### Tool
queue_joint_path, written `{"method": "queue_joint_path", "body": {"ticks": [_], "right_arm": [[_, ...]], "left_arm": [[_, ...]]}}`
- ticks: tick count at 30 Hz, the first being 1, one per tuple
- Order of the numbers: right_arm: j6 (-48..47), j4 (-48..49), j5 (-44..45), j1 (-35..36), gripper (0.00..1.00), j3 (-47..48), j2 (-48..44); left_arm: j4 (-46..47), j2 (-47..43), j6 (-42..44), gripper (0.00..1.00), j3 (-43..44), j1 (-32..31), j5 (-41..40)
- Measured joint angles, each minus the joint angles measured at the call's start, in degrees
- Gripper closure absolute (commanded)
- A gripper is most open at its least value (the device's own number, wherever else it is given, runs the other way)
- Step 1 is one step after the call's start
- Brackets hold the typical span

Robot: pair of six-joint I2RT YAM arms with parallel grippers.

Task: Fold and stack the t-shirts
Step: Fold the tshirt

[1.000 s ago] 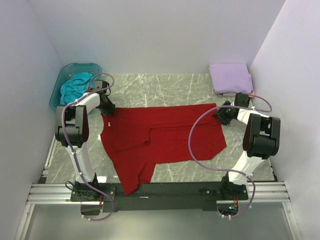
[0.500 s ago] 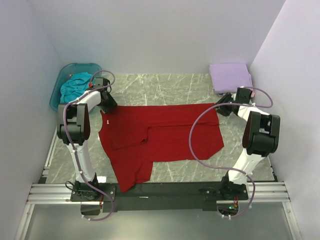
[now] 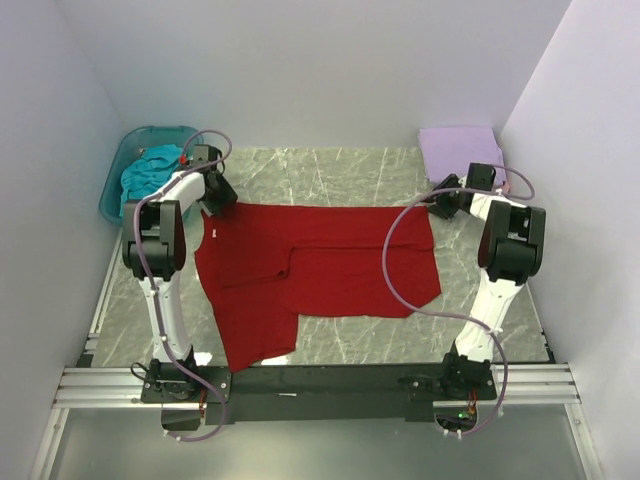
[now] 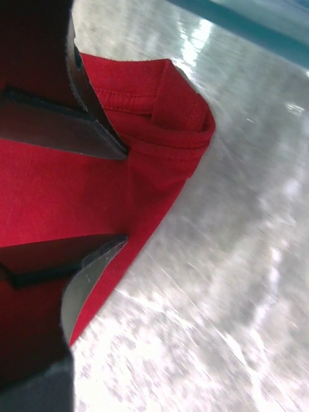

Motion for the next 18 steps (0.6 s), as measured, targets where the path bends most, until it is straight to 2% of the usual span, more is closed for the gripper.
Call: {"method": "queue_joint_path", "body": {"ticks": [4,5,8,11,14,18], "right_arm": [[-0.13,-2.91,1.42,0.0,0.51,4.42,2.1],[-0.24,-3.89,1.77,0.0,0.51,5.66,2.32],[-1.14,-5.49,3.13,0.17,0.5,8.04,1.97],[-2.73,-7.43,5.88,0.76,0.47,7.54,-0.81],[-4.2,-9.64,9.62,2.36,0.43,3.06,-7.63],[-5.81,-12.33,14.91,7.15,0.39,-6.49,-22.14]], "left_arm": [[-1.01,2.21,0.02,0.31,4.0,0.0,0.22],[-1.36,2.56,0.04,0.24,4.79,0.0,0.46],[-2.25,2.82,0.35,0.11,6.16,-0.13,1.11],[-3.3,1.9,0.31,0.09,6.19,-0.13,1.53],[-5.01,-1.99,0.42,0.09,3.89,-0.17,1.44],[-8.2,-15.17,0.0,0.11,-3.26,-1.49,-0.52]]}}
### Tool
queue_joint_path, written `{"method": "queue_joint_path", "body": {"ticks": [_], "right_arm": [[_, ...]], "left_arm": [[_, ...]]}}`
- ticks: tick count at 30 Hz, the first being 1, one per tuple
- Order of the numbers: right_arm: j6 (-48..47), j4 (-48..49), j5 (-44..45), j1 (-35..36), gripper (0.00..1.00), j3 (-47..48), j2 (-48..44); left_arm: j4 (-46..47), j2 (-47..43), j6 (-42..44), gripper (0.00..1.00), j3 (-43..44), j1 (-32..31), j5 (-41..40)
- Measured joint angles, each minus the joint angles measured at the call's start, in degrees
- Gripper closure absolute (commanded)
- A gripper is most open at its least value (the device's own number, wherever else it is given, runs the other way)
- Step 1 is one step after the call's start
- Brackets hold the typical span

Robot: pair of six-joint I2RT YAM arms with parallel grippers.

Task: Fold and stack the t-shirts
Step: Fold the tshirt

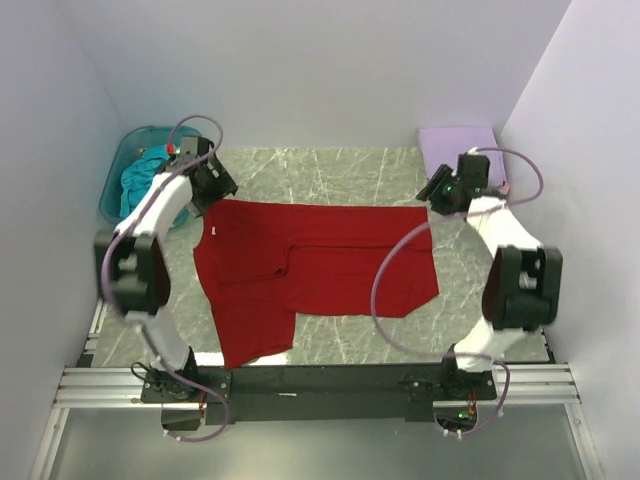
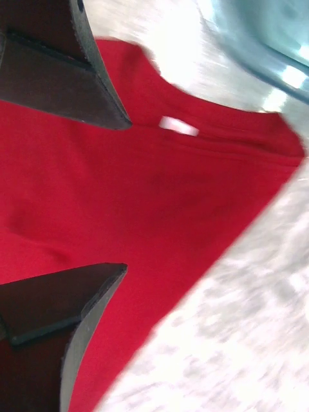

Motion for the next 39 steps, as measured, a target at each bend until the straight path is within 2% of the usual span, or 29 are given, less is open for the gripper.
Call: {"method": "queue_joint_path", "body": {"ticks": [3,7,11,16,25,33,35,37,39], "right_arm": [[-0.74,-1.64,2.8,4.46,0.39,-6.6,-9.01],[-1.22,-3.96,4.85,9.25,0.4,-14.6,-16.37],[-1.6,-7.04,6.51,12.07,0.43,-22.64,-22.97],[-1.92,-9.9,8.07,12.74,0.45,-28.76,-29.97],[-2.91,-11.58,9.51,12.74,0.49,-35.17,-36.98],[-2.89,-12.76,9.79,12.74,0.5,-37.53,-37.73],[-2.89,-12.81,9.84,12.74,0.51,-37.53,-37.7],[-2.82,-12.79,9.9,12.74,0.52,-37.53,-37.24],[-2.6,-12.83,10.03,12.74,0.52,-37.51,-36.26]], "left_arm": [[-1.31,-13.0,-0.74,0.17,-8.22,-2.54,-2.08],[-2.6,-30.16,-3.32,0.26,-23.21,-4.96,-3.23],[-5.2,-39.06,-5.22,0.34,-37.22,-4.39,-5.05],[-5.75,-39.41,-6.71,0.43,-45.46,-4.35,-5.29],[-1.7,-33.57,-7.8,0.54,-47.78,-3.98,-6.84],[-0.66,-31.17,-7.82,0.56,-49.09,-3.87,-7.43],[-0.52,-30.69,-7.85,0.61,-49.31,-3.87,-7.41],[-0.55,-30.1,-7.96,0.73,-49.44,-3.89,-7.43],[-0.26,-29.83,-8.13,0.76,-49.44,-3.89,-7.41]]}}
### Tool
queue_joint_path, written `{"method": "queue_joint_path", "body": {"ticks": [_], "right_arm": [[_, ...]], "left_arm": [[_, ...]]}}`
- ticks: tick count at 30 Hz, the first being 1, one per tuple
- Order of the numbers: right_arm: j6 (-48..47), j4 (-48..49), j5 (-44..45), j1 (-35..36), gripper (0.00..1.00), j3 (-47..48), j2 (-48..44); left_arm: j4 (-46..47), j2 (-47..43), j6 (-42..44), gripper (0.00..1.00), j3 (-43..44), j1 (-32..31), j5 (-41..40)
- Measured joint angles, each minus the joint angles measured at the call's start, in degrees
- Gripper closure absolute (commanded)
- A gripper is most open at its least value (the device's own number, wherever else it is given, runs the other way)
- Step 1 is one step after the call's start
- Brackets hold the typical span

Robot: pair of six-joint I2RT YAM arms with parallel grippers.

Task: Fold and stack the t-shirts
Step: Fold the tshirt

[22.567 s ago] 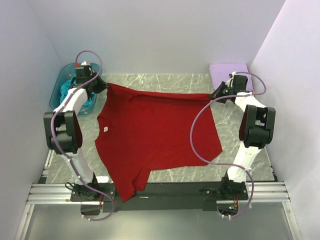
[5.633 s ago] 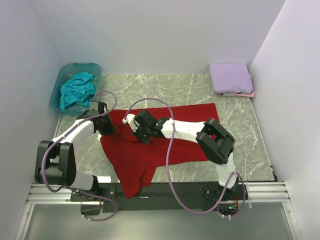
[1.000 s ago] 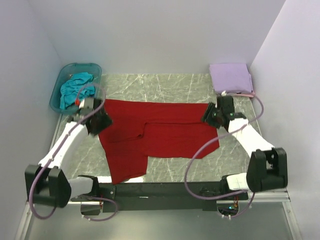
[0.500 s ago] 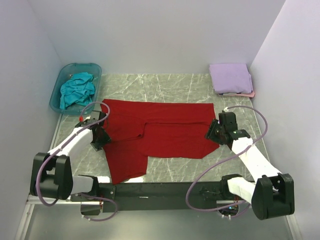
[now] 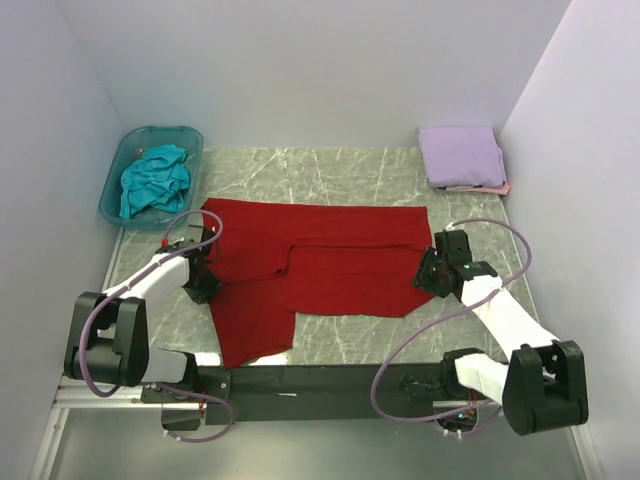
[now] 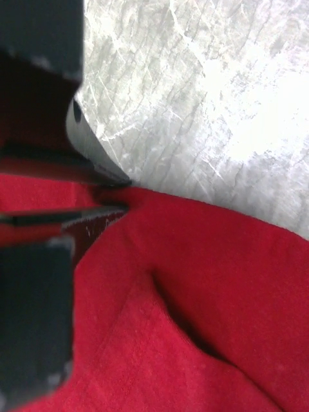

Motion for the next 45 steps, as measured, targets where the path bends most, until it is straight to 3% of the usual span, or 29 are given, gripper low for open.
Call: {"method": "queue_joint_path", "body": {"ticks": [9,19,41,45], "right_arm": [[1.79,-3.3,4.17,0.02,0.52,2.47,5.09],[4.09,-6.73,7.56,1.46,0.53,9.42,12.11],[5.07,-10.64,11.32,6.14,0.52,13.99,22.97],[4.59,-11.3,11.47,6.21,0.6,13.99,23.85]], "left_arm": [[0.5,0.31,0.04,0.99,0.13,-1.77,-1.05],[0.48,0.35,0.04,0.99,0.15,-2.97,-2.25],[0.26,0.22,0.02,0.99,0.15,-3.72,-2.64],[0.26,0.2,0.02,0.99,0.15,-3.72,-2.64]]}}
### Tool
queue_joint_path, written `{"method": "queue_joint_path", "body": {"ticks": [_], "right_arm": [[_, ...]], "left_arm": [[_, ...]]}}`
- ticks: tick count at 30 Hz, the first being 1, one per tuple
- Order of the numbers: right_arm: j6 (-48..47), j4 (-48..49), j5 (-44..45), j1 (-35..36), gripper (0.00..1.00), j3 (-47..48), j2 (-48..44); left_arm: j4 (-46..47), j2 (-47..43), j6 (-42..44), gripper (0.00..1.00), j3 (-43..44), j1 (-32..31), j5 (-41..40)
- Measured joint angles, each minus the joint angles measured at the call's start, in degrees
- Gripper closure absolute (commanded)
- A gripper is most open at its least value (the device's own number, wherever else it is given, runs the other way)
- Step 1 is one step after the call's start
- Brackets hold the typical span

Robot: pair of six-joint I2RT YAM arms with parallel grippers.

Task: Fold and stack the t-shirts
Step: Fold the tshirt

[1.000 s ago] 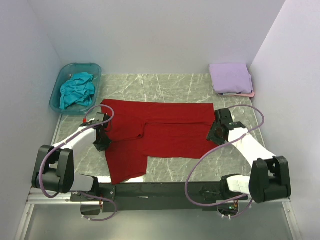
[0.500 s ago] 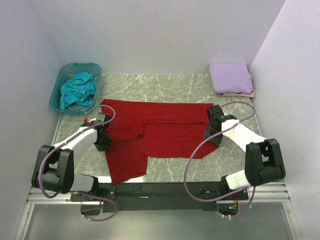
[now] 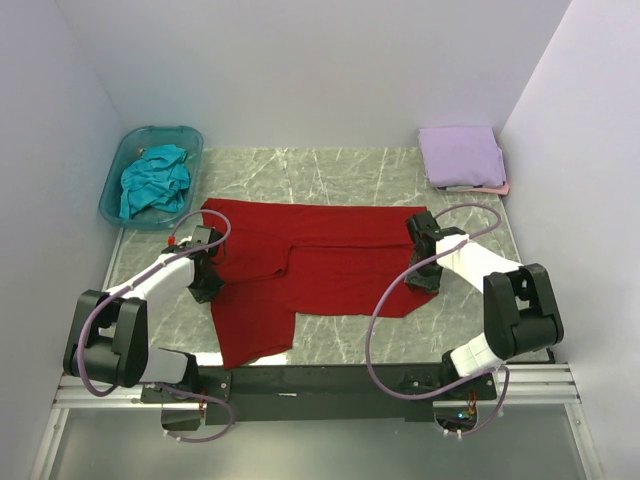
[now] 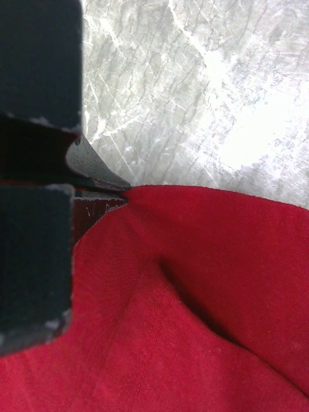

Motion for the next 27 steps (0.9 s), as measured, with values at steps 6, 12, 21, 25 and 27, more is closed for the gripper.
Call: {"method": "queue_joint_path", "body": {"ticks": [6,12,21,25,27], "right_arm": [[-0.74,-0.7,0.94,0.07,0.84,-0.13,0.02],[-0.81,-1.49,1.42,0.04,1.0,-1.6,-1.99],[-1.68,-3.13,1.29,-2.51,1.0,-2.64,-8.72],[-2.49,-3.45,0.55,-6.64,1.0,-0.68,-9.27],[-2.73,-3.34,0.17,-8.15,1.0,0.83,-9.25]], "left_arm": [[0.02,0.0,0.02,0.99,0.0,0.0,0.02],[-0.02,0.0,0.07,0.99,0.0,0.02,0.31],[-3.41,-0.74,1.18,0.99,2.01,2.51,5.11],[-5.77,-0.72,3.37,0.99,5.81,6.12,6.82],[-7.15,-0.68,4.61,0.99,8.44,7.39,7.52]]}}
